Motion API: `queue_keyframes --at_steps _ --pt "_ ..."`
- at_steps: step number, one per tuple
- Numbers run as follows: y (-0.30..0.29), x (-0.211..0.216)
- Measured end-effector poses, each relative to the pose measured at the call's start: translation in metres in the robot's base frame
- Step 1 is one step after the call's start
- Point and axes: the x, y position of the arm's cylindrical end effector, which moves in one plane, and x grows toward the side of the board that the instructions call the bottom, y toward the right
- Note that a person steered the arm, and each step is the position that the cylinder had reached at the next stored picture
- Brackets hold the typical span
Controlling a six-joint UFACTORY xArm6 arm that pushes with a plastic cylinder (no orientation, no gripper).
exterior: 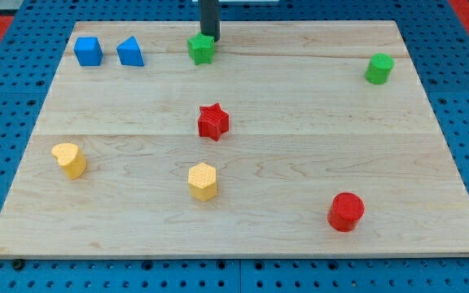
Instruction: Slightly push the green star towards the blue triangle
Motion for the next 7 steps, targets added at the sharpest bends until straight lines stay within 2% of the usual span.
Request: queue_keyframes --at_steps 2,3,4,5,7 --pt "0.016 0.01" --pt "0.045 0.015" --pt "0.051 0.045" --pt "0.046 0.061" --pt "0.01 0.061"
